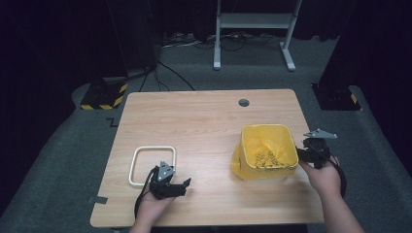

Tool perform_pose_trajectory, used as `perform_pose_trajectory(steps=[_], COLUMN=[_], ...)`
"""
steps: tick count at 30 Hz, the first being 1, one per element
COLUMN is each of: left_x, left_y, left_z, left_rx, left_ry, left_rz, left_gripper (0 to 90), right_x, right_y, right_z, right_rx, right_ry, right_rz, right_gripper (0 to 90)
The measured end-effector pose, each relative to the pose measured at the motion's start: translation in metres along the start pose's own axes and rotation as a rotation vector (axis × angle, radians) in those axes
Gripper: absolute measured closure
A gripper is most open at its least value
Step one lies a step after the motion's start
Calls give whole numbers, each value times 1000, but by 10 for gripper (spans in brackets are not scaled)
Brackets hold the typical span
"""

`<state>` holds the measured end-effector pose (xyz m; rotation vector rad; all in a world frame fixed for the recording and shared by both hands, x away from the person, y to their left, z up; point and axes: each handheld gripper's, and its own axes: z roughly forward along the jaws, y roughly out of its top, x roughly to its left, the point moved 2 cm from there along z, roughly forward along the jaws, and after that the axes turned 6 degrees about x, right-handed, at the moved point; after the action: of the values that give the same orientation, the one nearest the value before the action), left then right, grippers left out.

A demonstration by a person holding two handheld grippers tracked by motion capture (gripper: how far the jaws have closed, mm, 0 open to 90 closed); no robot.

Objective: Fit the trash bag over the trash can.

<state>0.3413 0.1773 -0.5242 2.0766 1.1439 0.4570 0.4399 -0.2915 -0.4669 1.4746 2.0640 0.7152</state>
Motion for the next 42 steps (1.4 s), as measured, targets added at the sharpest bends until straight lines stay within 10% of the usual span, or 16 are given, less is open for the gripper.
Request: perform_pose_trajectory(steps=[6, 14, 19, 30, 42], left_x=[0, 4, 10, 22, 12], left_y=[1, 1, 5, 79, 90], left_z=[-2, -6, -11, 11, 32], left_rx=[-18, -44, -76, -123, -100], left_ry=[6, 12, 54, 47, 10], left_rz=[6, -7, -23, -77, -59], left_gripper=[167, 167, 167, 203, 228], right_x=[23, 88, 122, 124, 131], right_y=[-3, 0, -1, -32, -37], right_z=[-4, 2, 3, -16, -28], right_rx=[-80, -145, -201, -289, -323], right_ry=[48, 126, 98, 35, 21], right_rz=[-18, -101, -153, -28, -28], right_gripper=[452, 443, 408, 406, 406])
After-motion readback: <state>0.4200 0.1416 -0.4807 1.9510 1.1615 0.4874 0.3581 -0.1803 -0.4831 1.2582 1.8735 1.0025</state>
